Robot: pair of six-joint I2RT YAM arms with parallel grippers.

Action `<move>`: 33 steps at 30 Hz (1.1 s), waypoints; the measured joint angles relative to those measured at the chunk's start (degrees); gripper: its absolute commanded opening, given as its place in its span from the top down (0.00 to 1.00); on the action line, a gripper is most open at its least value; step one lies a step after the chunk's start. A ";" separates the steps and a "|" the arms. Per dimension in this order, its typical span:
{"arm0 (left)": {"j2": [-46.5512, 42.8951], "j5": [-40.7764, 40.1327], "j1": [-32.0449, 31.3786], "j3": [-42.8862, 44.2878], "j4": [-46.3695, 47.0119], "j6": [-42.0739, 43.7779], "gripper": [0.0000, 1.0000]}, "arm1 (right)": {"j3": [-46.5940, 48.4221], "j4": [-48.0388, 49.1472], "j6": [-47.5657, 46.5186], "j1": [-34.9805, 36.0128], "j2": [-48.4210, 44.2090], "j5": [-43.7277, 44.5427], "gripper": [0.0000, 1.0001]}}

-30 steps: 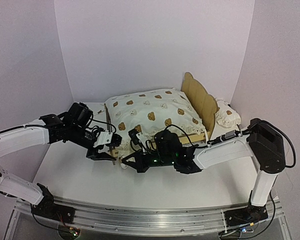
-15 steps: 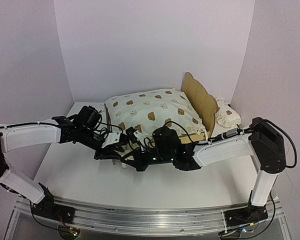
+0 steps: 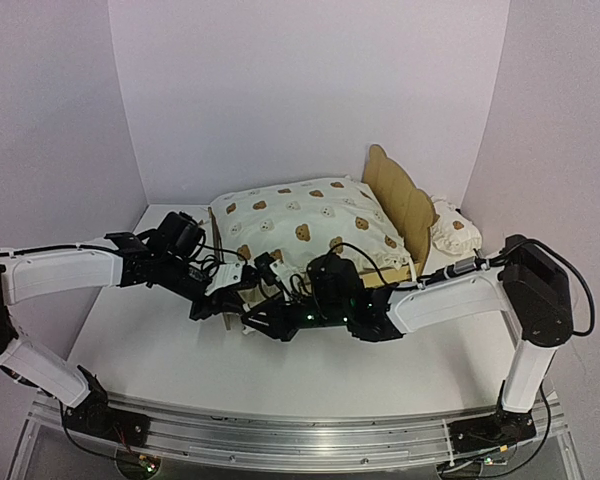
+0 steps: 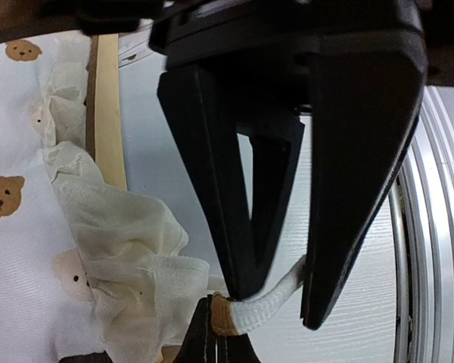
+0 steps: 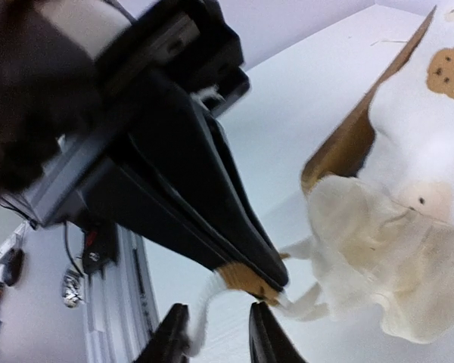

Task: Set up the pet bed

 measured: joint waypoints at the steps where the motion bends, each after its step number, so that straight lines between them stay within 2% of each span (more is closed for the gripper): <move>1: 0.10 -0.65 0.00 0.24 -0.03 -0.83 1.00 | -0.90 0.12 -0.22 -0.10 -0.10 0.87 0.63; 6: 0.48 -3.25 0.46 2.54 0.32 -4.82 1.00 | -8.41 2.74 -1.72 -0.16 -0.31 5.84 0.55; 11: 0.60 -4.95 1.83 5.99 0.97 -7.63 1.00 | -13.82 10.07 -6.14 1.49 1.63 10.72 0.52; 18: 1.29 -5.55 2.43 8.53 0.95 -9.62 1.00 | -6.68 23.22 -9.98 2.50 15.66 18.49 0.51; 25: 1.43 -5.54 2.56 8.53 0.98 -10.28 1.00 | 2.49 27.31 -9.51 2.42 24.33 23.82 0.54; 27: 1.43 -5.54 2.56 8.53 0.99 -10.32 1.00 | 4.20 28.04 -8.82 2.42 25.70 24.63 0.57; 28: 1.43 -5.54 2.56 8.53 0.99 -10.33 1.00 | 4.98 28.30 -8.36 2.42 26.44 24.86 0.62; 30: 1.43 -5.54 2.58 8.53 0.99 -10.39 1.00 | 6.41 28.66 -7.56 2.42 27.97 25.30 0.78; 33: 1.43 -5.54 2.58 8.53 0.99 -10.90 1.00 | 8.00 28.95 -6.12 2.42 29.60 25.76 0.89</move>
